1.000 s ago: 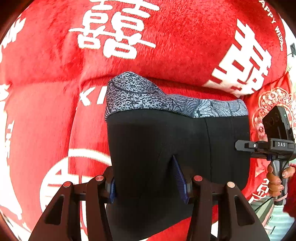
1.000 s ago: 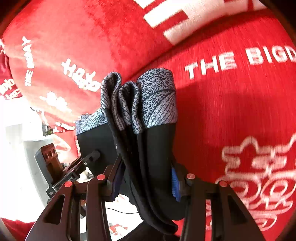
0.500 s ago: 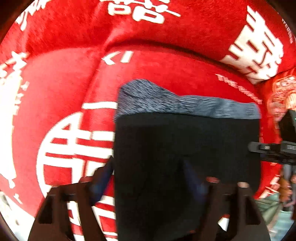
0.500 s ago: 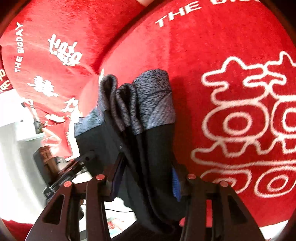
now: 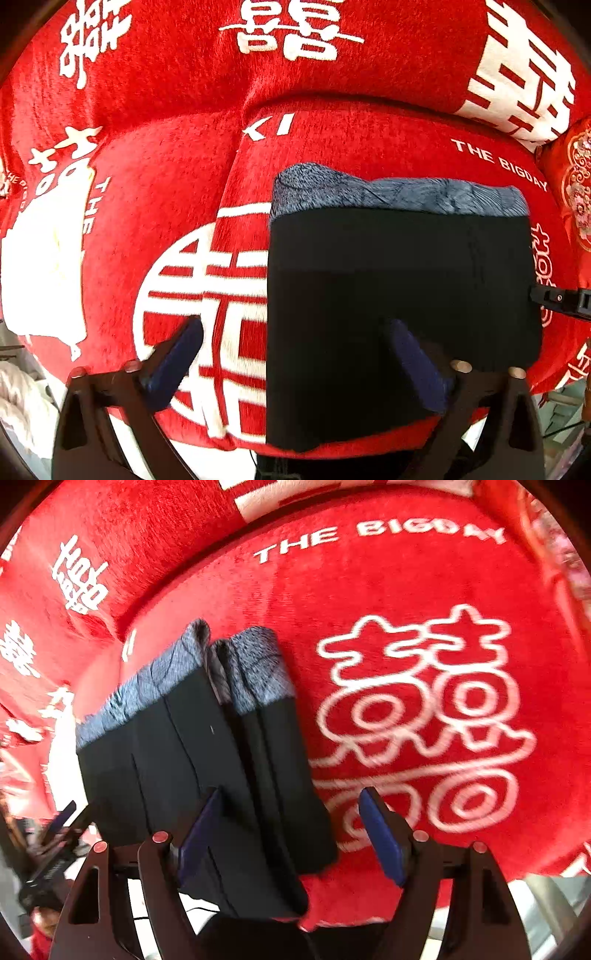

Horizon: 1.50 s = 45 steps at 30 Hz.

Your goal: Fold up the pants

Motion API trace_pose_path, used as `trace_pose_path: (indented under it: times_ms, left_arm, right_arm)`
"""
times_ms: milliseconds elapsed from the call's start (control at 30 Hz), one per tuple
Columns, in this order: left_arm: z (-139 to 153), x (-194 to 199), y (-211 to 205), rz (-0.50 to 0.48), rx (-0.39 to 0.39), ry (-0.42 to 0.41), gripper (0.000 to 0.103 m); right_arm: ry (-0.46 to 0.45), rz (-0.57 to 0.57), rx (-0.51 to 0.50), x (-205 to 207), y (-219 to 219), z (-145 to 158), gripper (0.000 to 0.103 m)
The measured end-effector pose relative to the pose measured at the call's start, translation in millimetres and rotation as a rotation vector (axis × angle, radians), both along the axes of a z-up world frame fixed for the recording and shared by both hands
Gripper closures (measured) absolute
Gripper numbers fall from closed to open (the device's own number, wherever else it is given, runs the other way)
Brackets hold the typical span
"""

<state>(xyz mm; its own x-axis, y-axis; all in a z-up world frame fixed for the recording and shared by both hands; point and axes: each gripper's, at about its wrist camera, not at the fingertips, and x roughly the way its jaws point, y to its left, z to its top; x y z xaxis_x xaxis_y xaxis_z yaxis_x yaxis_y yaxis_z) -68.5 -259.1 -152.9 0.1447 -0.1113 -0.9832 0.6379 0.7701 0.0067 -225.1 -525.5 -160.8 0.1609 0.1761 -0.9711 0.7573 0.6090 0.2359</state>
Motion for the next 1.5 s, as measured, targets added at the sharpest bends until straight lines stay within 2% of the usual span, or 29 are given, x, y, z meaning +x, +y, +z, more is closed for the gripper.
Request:
trace_pose_path:
  times_ms: [267, 300, 333, 367, 500, 600, 833, 1067, 1367, 1500]
  left_arm:
    - [26, -27, 9, -0.051, 0.025, 0.022, 0.0]
    - [29, -30, 11, -0.061, 0.027, 0.026, 0.0]
    - [32, -33, 12, -0.069, 0.032, 0.024, 0.0]
    - [36, -35, 13, -0.077, 0.037, 0.02, 0.0]
    - [50, -41, 19, -0.103, 0.03, 0.017, 0.0]
    - [59, -44, 22, -0.117, 0.037, 0.019, 0.0]
    - [83, -51, 27, -0.148, 0.016, 0.025, 0.0]
    - [101, -59, 30, -0.169, 0.012, 0.004, 0.0]
    - [120, -67, 29, -0.106, 0.031, -0.038, 0.0]
    - [123, -79, 20, -0.103, 0.046, -0.042, 0.0]
  right_arm:
    - [0.012, 0.008, -0.074, -16, 36, 42, 0.017]
    - [0.01, 0.012, -0.084, -16, 43, 46, 0.015]
    - [0.008, 0.017, -0.097, -15, 49, 50, 0.005]
    - [0.005, 0.024, -0.113, -14, 56, 55, 0.0]
    - [0.012, 0.046, -0.167, -19, 74, 74, 0.0]
    - [0.02, 0.06, -0.165, -20, 85, 88, 0.0]
    - [0.016, 0.02, -0.188, -23, 108, 121, 0.0]
    - [0.037, 0.03, -0.212, -22, 122, 137, 0.0]
    - [0.045, 0.092, -0.209, -15, 123, 152, 0.0]
    - [0.04, 0.133, -0.255, -17, 124, 164, 0.0]
